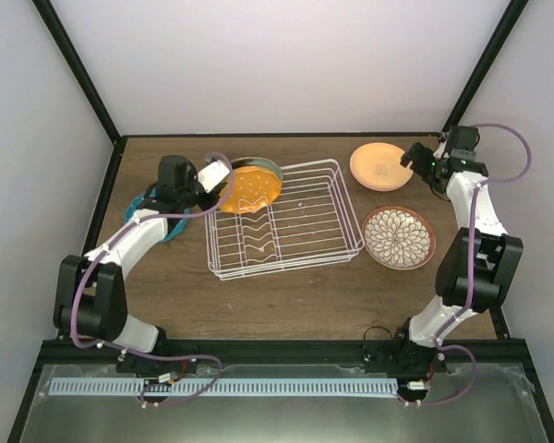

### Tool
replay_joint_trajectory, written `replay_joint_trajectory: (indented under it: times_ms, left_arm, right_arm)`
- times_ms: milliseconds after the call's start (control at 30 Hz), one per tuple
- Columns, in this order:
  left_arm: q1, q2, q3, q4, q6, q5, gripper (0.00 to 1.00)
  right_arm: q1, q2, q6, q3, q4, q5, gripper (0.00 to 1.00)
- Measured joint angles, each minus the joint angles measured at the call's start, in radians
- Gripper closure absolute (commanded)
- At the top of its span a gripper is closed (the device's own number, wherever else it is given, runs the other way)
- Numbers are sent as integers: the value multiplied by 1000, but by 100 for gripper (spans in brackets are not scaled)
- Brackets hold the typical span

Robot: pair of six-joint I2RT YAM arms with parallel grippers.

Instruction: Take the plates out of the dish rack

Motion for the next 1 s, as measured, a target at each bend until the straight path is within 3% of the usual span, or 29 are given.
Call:
replay_joint_trajectory:
  times_ms: [367,767,867,1000]
  left_arm:
    - [1,-92,33,3,-10,4,96]
    - [20,-203,114,27,-216,26,96]
    - [91,-235,135,54,-336,51,96]
    - [297,-258,175,90,-555,61,96]
  right_arm:
    - [2,0,3,-9,11,0,0]
    - [6,-3,3,-41,23,-1,0]
    - [6,-7,2,-58,24,-2,0]
    - [6,-13,3,-72,31,-5,0]
